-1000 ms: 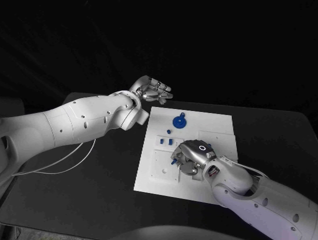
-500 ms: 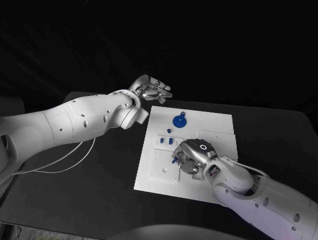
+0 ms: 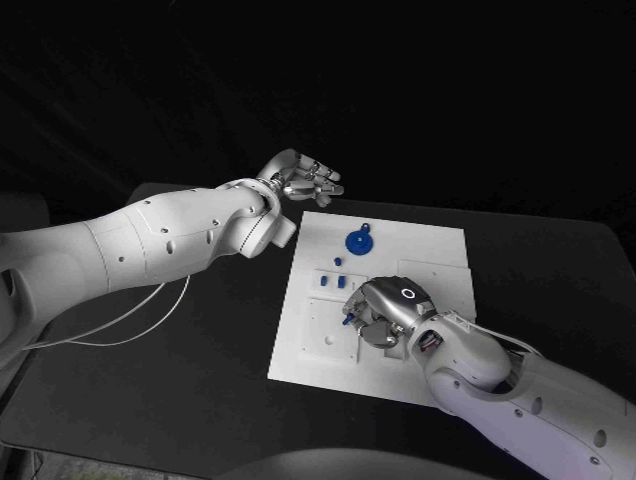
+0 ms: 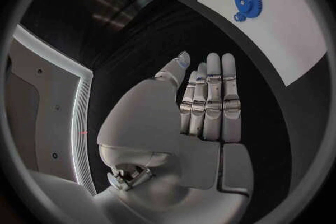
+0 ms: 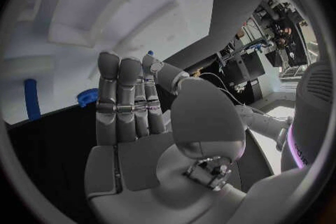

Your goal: Assemble the parts on the task board

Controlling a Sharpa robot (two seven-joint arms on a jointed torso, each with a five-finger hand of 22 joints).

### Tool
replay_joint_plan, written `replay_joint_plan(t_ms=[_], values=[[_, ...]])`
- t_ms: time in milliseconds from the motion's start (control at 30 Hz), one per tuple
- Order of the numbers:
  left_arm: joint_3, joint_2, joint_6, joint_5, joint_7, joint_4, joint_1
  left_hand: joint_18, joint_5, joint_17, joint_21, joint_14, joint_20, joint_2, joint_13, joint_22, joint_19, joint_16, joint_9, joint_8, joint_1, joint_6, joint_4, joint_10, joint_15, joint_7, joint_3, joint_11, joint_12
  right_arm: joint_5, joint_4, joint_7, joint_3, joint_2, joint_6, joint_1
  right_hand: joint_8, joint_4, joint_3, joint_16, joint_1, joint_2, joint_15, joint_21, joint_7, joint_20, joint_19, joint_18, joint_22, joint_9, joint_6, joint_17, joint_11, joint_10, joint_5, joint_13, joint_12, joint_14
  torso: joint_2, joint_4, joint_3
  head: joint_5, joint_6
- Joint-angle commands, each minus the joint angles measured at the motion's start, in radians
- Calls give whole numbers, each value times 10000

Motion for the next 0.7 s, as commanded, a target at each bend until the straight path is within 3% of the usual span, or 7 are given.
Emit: replay_joint_plan(t_ms=[33,367,700], values=[[9,3,138,61,12,18,8,-77,62,-10,1,-25,-11,52,7,-18,-55,-33,3,-4,-76,-13,-47,-78,28,3,21,13,-28,-221,72,-68,2,-38,-37,-8,36,-19,41,36,-69,-4,-50,64,-2,-75,355,118,14,13,73,-14,-7,68,64,5,-6,-17,-1,-1,-6,7,-15],[9,-19,149,57,-4,16,8,-78,57,-11,-1,-31,-8,52,7,-21,-59,-35,4,-2,-78,-13,-48,-85,30,2,20,16,-27,-1524,196,-554,-56,-117,-96,-4,35,-4,94,100,-43,-91,-48,251,-21,-77,366,98,191,7,143,-29,-22,120,33,2,-7,-18,-1,-5,-5,24,-57],[9,-24,169,53,-9,15,8,-78,57,-11,-1,-31,-8,52,7,-21,-59,-35,4,-2,-78,-13,-48,-85,30,2,20,16,-27,-2498,380,-1148,-322,-85,-241,40,36,32,257,163,-87,-228,-47,367,-44,-84,384,70,345,-46,229,-37,-46,189,2,-6,-6,-20,-1,10,-7,41,-93]])
